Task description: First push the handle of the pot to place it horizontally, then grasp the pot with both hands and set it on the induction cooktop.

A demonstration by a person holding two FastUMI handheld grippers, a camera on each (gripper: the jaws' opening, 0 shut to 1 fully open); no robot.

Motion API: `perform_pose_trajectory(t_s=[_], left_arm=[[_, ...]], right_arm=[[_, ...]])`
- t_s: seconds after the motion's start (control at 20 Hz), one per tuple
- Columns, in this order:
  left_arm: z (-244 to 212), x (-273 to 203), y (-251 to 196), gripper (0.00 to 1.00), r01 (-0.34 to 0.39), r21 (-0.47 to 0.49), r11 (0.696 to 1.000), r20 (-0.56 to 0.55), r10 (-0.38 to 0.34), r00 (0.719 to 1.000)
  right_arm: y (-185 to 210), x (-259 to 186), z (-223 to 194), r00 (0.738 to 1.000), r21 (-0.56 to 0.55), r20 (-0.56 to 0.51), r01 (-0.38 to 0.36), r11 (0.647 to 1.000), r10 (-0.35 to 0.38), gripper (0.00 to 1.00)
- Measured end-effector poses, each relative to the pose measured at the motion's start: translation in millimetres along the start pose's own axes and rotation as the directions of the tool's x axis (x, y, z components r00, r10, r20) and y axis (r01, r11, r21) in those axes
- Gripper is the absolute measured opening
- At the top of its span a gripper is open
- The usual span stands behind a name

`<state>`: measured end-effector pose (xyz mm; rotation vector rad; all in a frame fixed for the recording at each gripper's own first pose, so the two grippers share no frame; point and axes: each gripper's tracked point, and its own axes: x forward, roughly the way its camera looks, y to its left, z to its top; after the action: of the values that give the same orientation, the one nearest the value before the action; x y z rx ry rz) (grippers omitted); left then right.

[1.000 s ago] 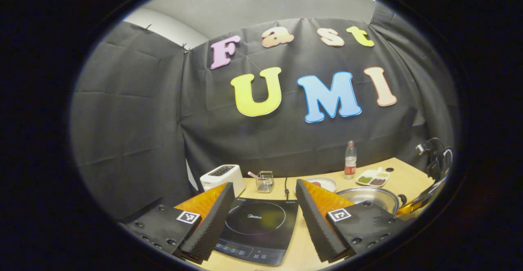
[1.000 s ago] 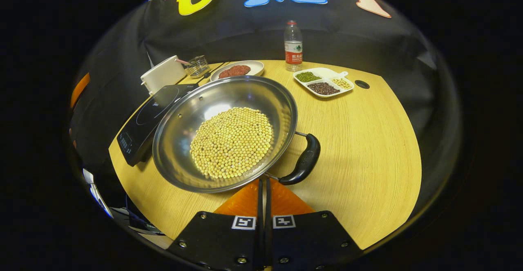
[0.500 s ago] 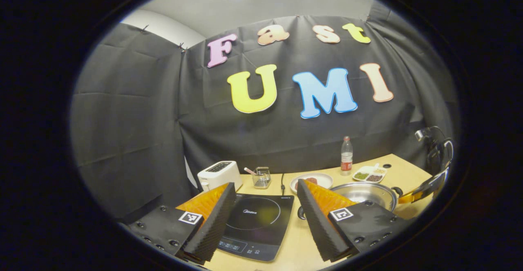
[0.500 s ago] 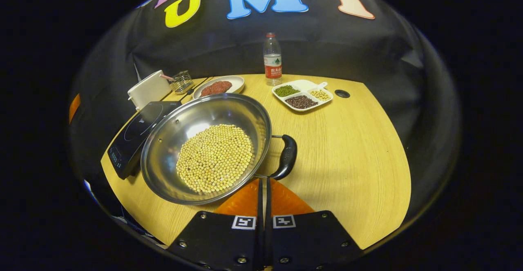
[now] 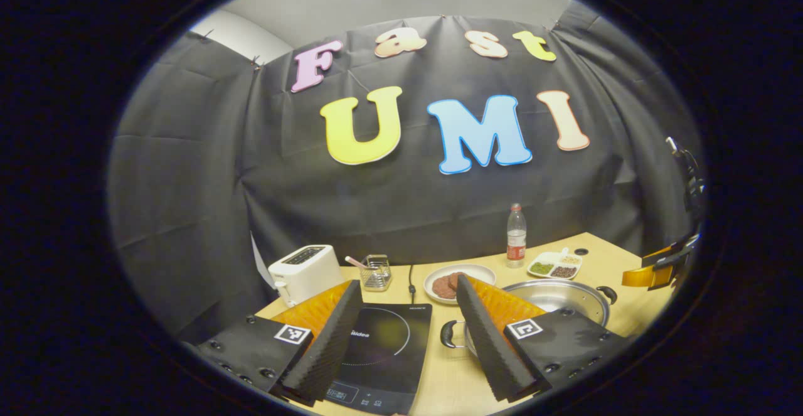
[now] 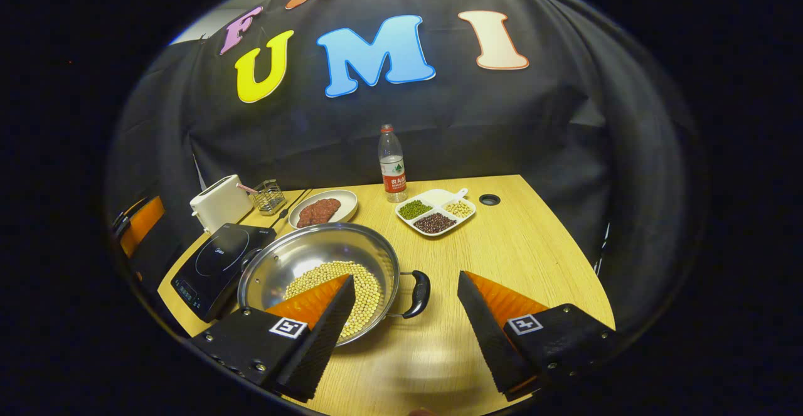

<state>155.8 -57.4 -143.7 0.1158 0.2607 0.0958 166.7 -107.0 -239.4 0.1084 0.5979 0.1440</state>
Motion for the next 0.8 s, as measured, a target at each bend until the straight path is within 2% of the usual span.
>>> perform_pose_trajectory(t_s=[0.3,0.4,0.45,0.5,0.8], left_arm=[[-39.8,50.5,-32.9,1.00,0.143,-0.045,0.989,-0.100,-0.147,0.984],[-56.2,65.8,-41.0,0.98,0.173,-0.070,0.982,-0.144,-0.181,0.973],[-65.3,72.8,-45.6,0.94,0.185,-0.079,0.979,-0.166,-0.196,0.966],[-73.8,78.9,-49.8,0.98,0.199,-0.087,0.976,-0.190,-0.213,0.958],[-128.9,102.4,-74.4,0.98,0.257,-0.155,0.954,-0.335,-0.295,0.895]], right_arm=[[2.4,17.5,-0.6,0.998,0.021,-0.021,0.053,0.998,-0.053,1.00],[2.0,24.4,-1.2,0.997,0.027,-0.029,0.070,0.997,-0.069,1.00],[1.5,27.6,-2.1,0.996,0.031,-0.034,0.078,0.996,-0.077,1.00],[0.9,31.3,-3.0,0.996,0.035,-0.040,0.085,0.996,-0.084,1.00],[-1.8,50.6,-12.0,0.991,0.039,-0.080,0.112,0.993,-0.109,1.00]])
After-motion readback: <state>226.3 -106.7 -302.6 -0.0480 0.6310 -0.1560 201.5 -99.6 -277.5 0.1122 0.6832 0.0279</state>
